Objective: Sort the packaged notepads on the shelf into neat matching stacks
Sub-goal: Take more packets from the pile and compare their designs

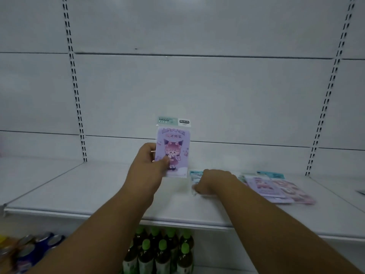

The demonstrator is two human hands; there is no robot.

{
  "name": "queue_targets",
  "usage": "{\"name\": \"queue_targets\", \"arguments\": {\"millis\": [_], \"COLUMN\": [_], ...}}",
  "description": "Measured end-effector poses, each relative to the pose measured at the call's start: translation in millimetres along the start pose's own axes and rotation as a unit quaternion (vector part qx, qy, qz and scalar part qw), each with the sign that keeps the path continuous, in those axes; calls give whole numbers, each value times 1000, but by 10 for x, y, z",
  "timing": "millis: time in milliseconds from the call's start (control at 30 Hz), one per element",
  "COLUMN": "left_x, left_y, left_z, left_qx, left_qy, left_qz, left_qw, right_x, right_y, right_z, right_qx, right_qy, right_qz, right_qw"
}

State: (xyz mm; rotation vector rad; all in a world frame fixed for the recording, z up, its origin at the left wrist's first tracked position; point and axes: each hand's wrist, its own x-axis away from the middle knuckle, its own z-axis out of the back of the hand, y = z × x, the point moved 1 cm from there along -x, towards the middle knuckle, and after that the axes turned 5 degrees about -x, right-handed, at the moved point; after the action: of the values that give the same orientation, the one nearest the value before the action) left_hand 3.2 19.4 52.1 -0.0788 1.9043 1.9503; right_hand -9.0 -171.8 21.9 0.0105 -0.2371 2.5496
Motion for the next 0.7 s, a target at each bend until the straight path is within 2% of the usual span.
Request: {"name": "queue_targets", "arguments": {"millis": [100,200,333,433,500,700], "left_x": [32,64,119,226,328,759], "left_y": [-31,-28,66,176,259,532], "left_z": [23,-30,-205,-471,-734,-1824], "left_qx": [9,19,50,75,89,118], "left_qy": [-4,-15,-24,-40,-65,-149], "left_qz": [1,-3,-8,-17,-22,-35], "left_qw": [1000,1000,998,996,994,981], "right_x": [33,69,160,326,501,1061], "right_y": [29,65,269,628,953,2268], "right_z": [26,48,228,408,548,825], "right_qx": [-95,-215,-354,-436,-453,-432], "right_qy": [26,76,228,281,297,351], "right_qz": [-34,-18,46,71,64,36], "right_qw": [995,973,906,852,838,830]}}
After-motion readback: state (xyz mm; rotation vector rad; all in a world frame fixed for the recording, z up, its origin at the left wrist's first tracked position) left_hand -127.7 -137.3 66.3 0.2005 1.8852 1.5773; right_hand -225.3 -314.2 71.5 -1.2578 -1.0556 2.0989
